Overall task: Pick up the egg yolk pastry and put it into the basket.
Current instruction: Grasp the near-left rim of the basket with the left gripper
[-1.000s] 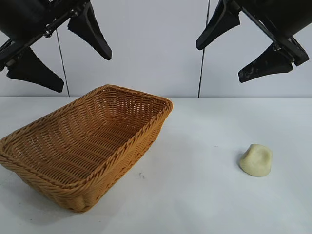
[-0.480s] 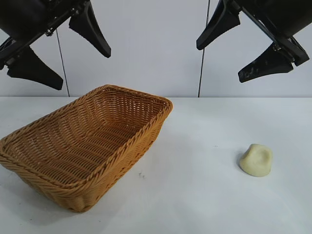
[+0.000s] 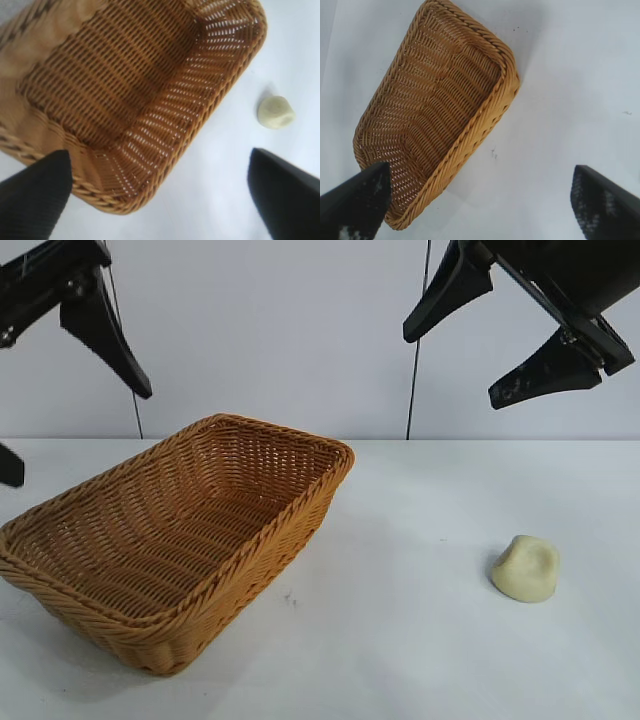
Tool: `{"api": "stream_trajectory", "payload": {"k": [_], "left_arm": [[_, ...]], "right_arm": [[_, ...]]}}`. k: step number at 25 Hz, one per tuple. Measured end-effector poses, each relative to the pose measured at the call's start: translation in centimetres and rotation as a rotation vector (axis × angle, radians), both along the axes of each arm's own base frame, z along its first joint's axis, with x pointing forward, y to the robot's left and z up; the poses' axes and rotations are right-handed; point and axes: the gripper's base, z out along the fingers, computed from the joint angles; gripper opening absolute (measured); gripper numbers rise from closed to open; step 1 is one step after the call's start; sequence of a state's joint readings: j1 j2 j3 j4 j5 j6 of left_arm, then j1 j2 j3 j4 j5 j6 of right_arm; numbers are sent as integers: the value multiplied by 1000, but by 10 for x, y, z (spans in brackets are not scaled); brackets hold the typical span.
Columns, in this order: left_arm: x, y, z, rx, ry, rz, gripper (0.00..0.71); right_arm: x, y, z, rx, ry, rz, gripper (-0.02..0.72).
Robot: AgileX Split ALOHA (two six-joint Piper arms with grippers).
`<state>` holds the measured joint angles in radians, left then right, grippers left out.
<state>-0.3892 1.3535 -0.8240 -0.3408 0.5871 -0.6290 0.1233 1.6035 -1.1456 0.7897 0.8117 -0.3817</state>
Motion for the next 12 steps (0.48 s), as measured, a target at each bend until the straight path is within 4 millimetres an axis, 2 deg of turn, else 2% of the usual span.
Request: {"api": "stream_trajectory", "payload": {"k": [5, 12], "left_arm": [[-2, 10, -41, 66, 115, 192, 680], [15, 5, -74, 33, 187, 357, 680]], "right_arm": [[0, 0, 0, 0, 1, 1, 695], [0, 0, 0, 0, 1, 1, 695]]}}
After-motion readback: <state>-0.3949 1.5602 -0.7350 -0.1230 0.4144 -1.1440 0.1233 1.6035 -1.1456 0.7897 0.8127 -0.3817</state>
